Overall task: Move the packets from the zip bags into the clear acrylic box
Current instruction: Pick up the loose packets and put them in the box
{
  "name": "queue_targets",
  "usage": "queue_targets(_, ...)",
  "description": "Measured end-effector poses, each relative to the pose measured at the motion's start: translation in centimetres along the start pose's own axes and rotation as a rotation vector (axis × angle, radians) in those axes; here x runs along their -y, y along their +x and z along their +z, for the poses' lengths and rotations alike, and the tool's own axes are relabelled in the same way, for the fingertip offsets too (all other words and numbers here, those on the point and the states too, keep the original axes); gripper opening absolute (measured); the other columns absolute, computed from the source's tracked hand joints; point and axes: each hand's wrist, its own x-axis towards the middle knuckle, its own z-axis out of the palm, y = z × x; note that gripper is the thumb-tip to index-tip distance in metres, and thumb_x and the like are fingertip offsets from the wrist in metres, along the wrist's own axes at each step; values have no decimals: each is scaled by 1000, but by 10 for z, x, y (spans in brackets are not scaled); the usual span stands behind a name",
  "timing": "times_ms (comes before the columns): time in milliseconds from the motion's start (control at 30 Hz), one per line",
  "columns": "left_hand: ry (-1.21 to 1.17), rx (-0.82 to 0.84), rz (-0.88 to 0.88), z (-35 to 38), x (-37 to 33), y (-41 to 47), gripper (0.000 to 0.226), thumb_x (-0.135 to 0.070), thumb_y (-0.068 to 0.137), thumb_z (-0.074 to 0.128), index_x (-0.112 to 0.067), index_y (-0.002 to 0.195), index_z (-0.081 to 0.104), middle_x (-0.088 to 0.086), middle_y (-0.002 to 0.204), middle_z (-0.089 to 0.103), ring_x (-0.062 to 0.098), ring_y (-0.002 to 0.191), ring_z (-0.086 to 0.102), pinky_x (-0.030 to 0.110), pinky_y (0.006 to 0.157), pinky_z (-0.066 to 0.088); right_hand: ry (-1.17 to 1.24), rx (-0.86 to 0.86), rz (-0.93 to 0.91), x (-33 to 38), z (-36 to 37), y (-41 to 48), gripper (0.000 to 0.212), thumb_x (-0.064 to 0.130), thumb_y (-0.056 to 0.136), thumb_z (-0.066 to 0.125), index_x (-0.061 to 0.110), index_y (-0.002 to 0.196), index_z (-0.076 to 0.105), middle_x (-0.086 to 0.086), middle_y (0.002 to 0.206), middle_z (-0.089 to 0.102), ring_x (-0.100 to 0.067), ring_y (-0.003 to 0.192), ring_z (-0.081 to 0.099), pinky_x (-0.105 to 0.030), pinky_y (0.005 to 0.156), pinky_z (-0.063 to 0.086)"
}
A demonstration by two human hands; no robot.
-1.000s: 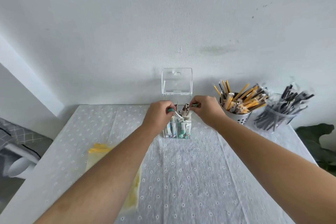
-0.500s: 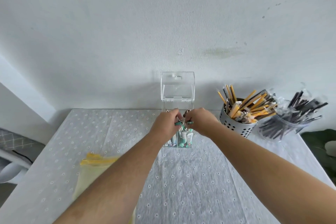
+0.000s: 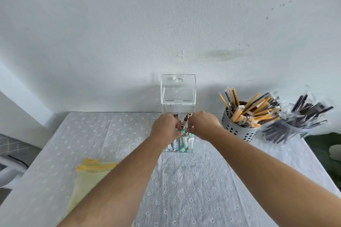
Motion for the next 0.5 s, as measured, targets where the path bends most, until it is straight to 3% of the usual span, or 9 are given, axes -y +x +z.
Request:
queue_targets(167, 65, -4, 2, 1, -6, 5, 13, -24, 77, 74, -20, 89, 75, -1, 98, 60, 18, 97, 55, 31, 77, 49, 67, 23, 81, 5, 11, 6, 14, 15, 84, 62, 18, 94, 72, -4, 95, 70, -26, 85, 66, -29, 63, 48)
queue_targets(367, -34, 14, 26, -4, 5, 1, 14, -25, 75, 77, -21, 88, 73, -7, 88, 54, 11, 83, 54, 27, 71, 44, 219, -8, 50, -3, 5, -2, 12, 34, 83, 68, 26, 91, 72, 5, 98, 70, -16, 82, 65, -25, 64, 48)
queue_targets(433, -89, -23, 42, -10, 12, -3, 13, -22, 75, 77, -19, 86, 71, -7, 90, 59, 11, 81, 57, 23, 69, 46, 310, -82, 33, -8, -5, -12, 12, 34, 83, 68, 25, 90, 71, 9, 82, 67, -9, 64, 58, -23, 58, 47)
queue_targets(500, -161, -108, 45, -21, 16, -7, 11, -20, 77, 74, -17, 87, 70, -8, 85, 58, 5, 71, 53, 16, 61, 39, 397, -223, 12, -14, -17, -21, 12, 29, 86, 65, 19, 89, 72, 14, 63, 52, -5, 53, 47, -20, 52, 40)
